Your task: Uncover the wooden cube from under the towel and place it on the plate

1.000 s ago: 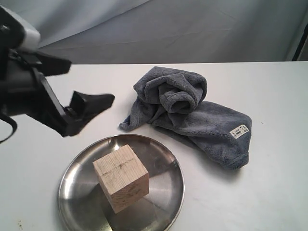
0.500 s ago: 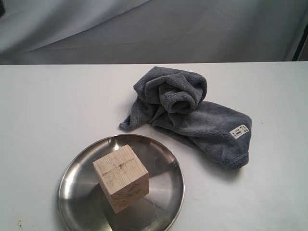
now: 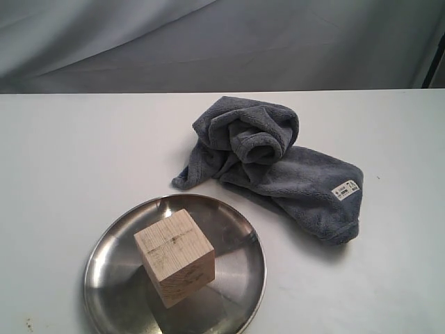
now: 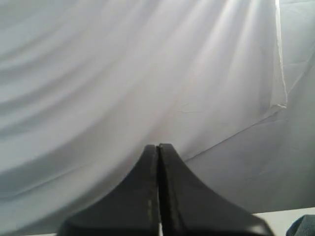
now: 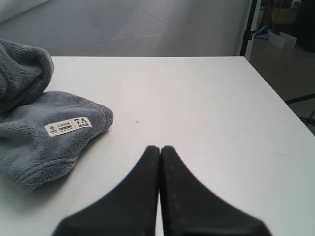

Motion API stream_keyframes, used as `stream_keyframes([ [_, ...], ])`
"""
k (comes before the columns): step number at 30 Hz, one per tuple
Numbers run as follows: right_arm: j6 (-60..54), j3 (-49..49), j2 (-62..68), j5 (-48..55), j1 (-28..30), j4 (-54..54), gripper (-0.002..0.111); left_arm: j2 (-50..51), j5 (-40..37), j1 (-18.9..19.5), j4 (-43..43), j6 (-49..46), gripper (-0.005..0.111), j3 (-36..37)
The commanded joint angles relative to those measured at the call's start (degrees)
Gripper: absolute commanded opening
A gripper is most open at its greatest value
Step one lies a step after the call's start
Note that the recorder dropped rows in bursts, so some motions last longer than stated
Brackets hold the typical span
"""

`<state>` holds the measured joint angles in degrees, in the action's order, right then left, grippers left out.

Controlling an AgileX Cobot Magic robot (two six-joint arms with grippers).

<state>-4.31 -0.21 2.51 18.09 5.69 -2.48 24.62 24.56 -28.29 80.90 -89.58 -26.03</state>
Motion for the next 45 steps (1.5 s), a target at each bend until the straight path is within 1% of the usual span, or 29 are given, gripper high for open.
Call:
stream_keyframes([
  [1,0.3,0.2,-0.3,-0.2,-0.1,0.0,0.0,-2.0,0.8,-0.3,11.7,-9.4,0.0,1.5],
  [2,0.3,0.2,-0.3,-0.2,-0.1,0.0,0.0,-2.0,0.5,-0.3,13.5,-10.5,0.0,1.8],
  [3,0.3,0.2,-0.3,-0.2,-0.1,0.0,0.0,-2.0,-1.9,-0.3,18.1,-12.9,0.0,2.0],
  [4,0.3,0.2,-0.3,-0.2,-0.1,0.0,0.0,-2.0,-3.8,-0.3,19.0,-15.0,0.0,2.0],
  [5,0.3,0.2,-0.3,-0.2,-0.1,0.0,0.0,-2.0,-9.0,-0.3,19.0,-19.1,0.0,2.4],
  [6,0.3,0.2,-0.3,-0.2,-0.1,0.0,0.0,-2.0,-13.8,-0.3,19.0,-19.7,0.0,3.2],
  [8,0.3,0.2,-0.3,-0.2,-0.1,0.0,0.0,-2.0,-19.8,-0.3,19.0,-16.4,0.0,5.0],
  [9,0.3,0.2,-0.3,-0.2,-0.1,0.0,0.0,-2.0,-19.9,-0.3,19.0,-16.5,0.0,6.0],
  [12,0.3,0.2,-0.3,-0.2,-0.1,0.0,0.0,-2.0,-14.7,-0.3,19.0,-17.4,0.0,8.7],
  [16,0.3,0.2,-0.3,-0.2,-0.1,0.0,0.0,-2.0,-8.4,-0.3,19.0,-16.6,0.0,8.7],
  [22,0.3,0.2,-0.3,-0.2,-0.1,0.0,0.0,-2.0,-7.5,-0.3,19.0,-17.1,0.0,8.7],
  [24,0.3,0.2,-0.3,-0.2,-0.1,0.0,0.0,-2.0,-5.2,-0.3,19.0,-17.1,0.0,8.7],
  [27,0.3,0.2,-0.3,-0.2,-0.1,0.0,0.0,-2.0,-3.4,-0.3,19.0,-13.8,0.0,8.7],
  [29,0.3,0.2,-0.3,-0.2,-0.1,0.0,0.0,-2.8,-2.2,-0.3,19.0,-13.4,0.0,8.7],
  [32,0.3,0.2,-0.2,-0.2,0.0,0.0,0.0,-6.3,-2.0,1.9,19.0,-12.0,0.0,10.4],
  [35,0.3,0.2,-0.2,-0.2,0.0,0.0,0.0,-12.7,-2.1,5.8,19.0,-8.9,0.0,13.5],
  [40,0.3,0.2,-0.2,-0.2,0.0,0.0,0.0,-24.6,-4.2,15.3,19.0,-6.3,0.0,17.9],
  [43,0.3,0.2,-0.3,-0.3,0.0,0.0,0.0,-24.6,-6.7,21.2,19.0,-4.9,0.0,18.6],
  [45,0.3,0.2,-0.2,-0.6,0.0,0.0,0.0,-24.6,-10.0,24.5,19.0,-4.9,0.0,18.9],
])
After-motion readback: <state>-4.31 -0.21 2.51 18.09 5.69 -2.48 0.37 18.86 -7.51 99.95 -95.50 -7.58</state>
